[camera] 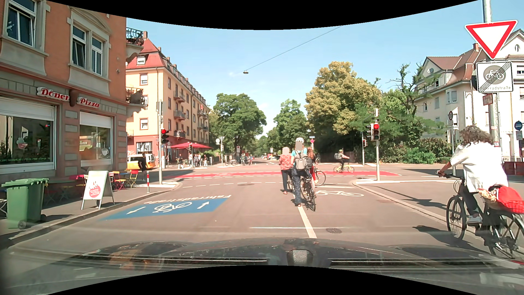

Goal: Follow the waypoints while adhering to traffic rules and regulations

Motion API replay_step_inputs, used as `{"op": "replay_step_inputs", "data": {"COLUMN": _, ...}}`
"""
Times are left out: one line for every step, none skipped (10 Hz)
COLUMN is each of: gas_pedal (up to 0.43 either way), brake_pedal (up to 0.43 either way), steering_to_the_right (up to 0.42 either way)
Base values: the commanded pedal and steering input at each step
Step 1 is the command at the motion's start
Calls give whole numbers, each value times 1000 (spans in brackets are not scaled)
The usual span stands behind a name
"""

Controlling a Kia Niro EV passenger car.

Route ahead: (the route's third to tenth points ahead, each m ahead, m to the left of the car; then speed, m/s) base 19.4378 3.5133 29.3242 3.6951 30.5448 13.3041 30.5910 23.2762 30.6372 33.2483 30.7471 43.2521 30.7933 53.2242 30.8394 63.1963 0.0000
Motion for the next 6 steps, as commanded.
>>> {"op": "replay_step_inputs", "data": {"gas_pedal": 0, "brake_pedal": 287, "steering_to_the_right": 8}}
{"op": "replay_step_inputs", "data": {"gas_pedal": 0, "brake_pedal": 287, "steering_to_the_right": 8}}
{"op": "replay_step_inputs", "data": {"gas_pedal": 0, "brake_pedal": 287, "steering_to_the_right": 8}}
{"op": "replay_step_inputs", "data": {"gas_pedal": 0, "brake_pedal": 287, "steering_to_the_right": 8}}
{"op": "replay_step_inputs", "data": {"gas_pedal": 0, "brake_pedal": 287, "steering_to_the_right": 7}}
{"op": "replay_step_inputs", "data": {"gas_pedal": 0, "brake_pedal": 287, "steering_to_the_right": 7}}
